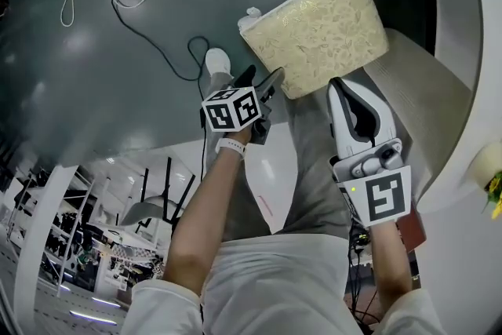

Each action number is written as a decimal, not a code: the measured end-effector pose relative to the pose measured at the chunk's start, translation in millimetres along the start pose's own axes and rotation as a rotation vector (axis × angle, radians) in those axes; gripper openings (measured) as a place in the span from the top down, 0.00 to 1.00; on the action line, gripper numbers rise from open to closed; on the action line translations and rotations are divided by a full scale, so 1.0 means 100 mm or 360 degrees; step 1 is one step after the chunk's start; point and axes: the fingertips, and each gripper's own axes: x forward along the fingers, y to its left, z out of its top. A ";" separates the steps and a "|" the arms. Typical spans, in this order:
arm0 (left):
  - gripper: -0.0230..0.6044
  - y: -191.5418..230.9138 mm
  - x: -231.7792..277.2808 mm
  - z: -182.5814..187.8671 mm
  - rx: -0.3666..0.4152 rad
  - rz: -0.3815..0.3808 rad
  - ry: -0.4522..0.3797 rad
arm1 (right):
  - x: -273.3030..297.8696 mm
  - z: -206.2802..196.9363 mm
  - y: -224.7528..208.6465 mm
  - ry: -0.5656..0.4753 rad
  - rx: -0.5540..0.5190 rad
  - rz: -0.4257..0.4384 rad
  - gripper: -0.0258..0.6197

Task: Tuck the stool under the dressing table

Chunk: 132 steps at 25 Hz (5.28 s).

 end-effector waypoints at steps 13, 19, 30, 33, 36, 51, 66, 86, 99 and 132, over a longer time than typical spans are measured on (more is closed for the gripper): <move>0.40 0.37 0.45 -0.24 -0.0079 0.0058 0.0116 | -0.05 -0.22 -0.20 0.0008 0.0094 -0.0038 0.93; 0.41 0.34 0.47 -0.26 -0.0104 0.0019 0.0107 | -0.10 -0.25 -0.28 -0.0011 0.0121 -0.0059 0.93; 0.44 0.32 0.53 -0.22 -0.0059 -0.0011 0.0137 | -0.07 -0.21 -0.38 -0.0051 0.0230 -0.0098 0.93; 0.45 0.31 0.53 -0.18 -0.0036 -0.0013 0.0110 | -0.10 -0.26 -0.34 -0.0048 0.0243 -0.0106 0.93; 0.45 0.32 0.53 -0.13 -0.0008 -0.0023 0.0085 | -0.17 -0.36 -0.25 -0.0037 0.0217 -0.0094 0.93; 0.46 -0.29 1.10 0.24 0.0055 -0.0093 0.0066 | -0.26 -0.21 -0.67 -0.0088 0.0299 -0.0167 0.93; 0.48 -0.85 1.68 0.45 0.0006 -0.0183 0.0029 | -0.34 -0.31 -1.06 -0.0071 0.0331 -0.0218 0.93; 0.49 -1.44 2.23 0.55 -0.0003 -0.0308 0.0030 | -0.29 -0.18 -1.21 -0.0110 0.0370 -0.0242 0.93; 0.50 -2.03 2.72 0.66 0.0082 -0.0443 0.0100 | -0.39 -0.07 -1.32 -0.0148 0.0403 -0.0238 0.93; 0.78 -2.13 2.28 0.67 0.0277 -0.0408 0.0186 | -0.59 0.16 -0.99 -0.0221 0.0352 -0.0257 0.93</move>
